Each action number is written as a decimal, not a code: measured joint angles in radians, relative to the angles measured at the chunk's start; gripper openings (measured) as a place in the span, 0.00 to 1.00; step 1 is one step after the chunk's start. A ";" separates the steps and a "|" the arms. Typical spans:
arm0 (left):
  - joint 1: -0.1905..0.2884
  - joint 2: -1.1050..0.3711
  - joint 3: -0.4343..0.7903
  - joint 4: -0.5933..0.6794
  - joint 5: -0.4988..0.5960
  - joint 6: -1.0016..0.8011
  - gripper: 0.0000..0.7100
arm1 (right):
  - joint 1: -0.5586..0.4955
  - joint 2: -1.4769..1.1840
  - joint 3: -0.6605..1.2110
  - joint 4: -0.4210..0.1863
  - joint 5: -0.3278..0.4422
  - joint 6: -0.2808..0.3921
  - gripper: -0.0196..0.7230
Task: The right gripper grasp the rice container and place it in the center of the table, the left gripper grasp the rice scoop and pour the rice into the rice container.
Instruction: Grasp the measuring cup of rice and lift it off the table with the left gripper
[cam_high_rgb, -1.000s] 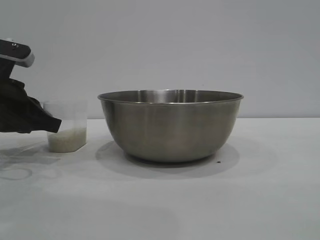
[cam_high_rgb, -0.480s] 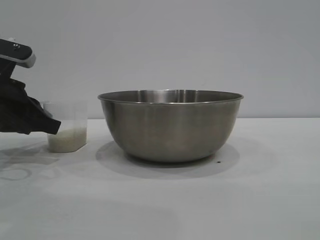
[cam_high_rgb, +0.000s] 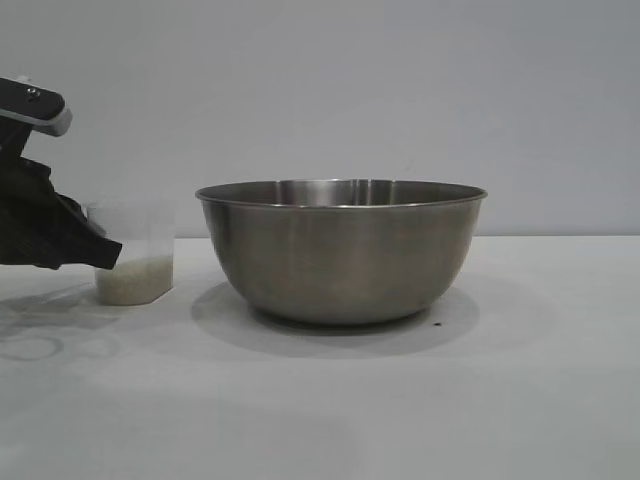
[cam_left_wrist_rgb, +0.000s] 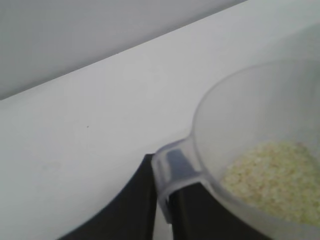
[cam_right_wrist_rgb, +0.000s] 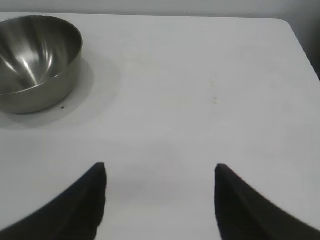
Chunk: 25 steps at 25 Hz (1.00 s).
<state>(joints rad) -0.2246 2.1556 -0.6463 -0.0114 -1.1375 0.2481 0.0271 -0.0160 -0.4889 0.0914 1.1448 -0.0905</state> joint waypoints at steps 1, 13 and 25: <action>0.000 0.000 0.000 0.000 0.000 0.000 0.07 | 0.000 0.000 0.000 0.000 0.000 0.000 0.56; 0.001 -0.004 0.000 0.000 0.000 0.000 0.13 | 0.000 0.000 0.000 0.000 0.000 0.000 0.56; 0.001 -0.039 0.000 0.005 0.000 0.001 0.13 | 0.000 0.000 0.000 0.000 0.000 0.000 0.56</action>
<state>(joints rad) -0.2239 2.1168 -0.6463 -0.0065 -1.1375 0.2495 0.0271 -0.0160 -0.4889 0.0914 1.1448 -0.0905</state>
